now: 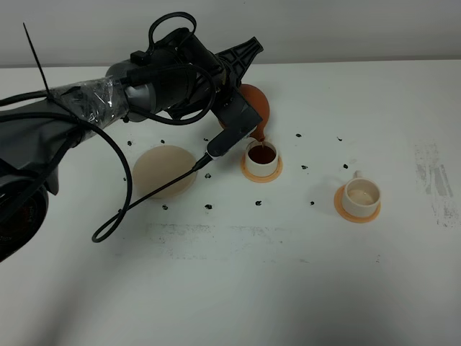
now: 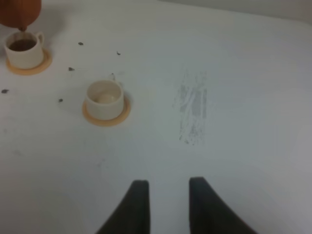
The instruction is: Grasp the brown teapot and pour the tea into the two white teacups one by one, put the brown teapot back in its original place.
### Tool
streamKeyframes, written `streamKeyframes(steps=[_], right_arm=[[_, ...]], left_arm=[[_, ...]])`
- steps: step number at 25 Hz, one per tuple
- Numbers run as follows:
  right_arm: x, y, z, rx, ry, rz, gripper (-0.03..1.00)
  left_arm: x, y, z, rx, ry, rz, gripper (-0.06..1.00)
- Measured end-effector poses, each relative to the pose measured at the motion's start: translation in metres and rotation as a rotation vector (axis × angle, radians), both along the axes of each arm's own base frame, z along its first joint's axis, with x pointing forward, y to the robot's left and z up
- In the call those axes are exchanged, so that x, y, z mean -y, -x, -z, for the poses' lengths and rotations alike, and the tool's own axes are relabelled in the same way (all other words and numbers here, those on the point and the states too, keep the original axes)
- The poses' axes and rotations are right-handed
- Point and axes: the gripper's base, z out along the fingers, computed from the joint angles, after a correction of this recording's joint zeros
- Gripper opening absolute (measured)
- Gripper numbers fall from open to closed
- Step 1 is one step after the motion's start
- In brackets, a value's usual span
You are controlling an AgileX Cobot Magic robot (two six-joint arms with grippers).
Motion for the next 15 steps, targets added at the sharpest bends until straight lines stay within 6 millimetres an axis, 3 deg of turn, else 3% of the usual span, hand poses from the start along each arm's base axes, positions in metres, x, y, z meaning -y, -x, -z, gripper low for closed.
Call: streamKeyframes(steps=[15], right_arm=[[0.0,0.0,0.0,0.0,0.0,0.0,0.22]], left_arm=[[0.0006,0.0008,0.0005,-0.015,0.026,-0.02,0.13]])
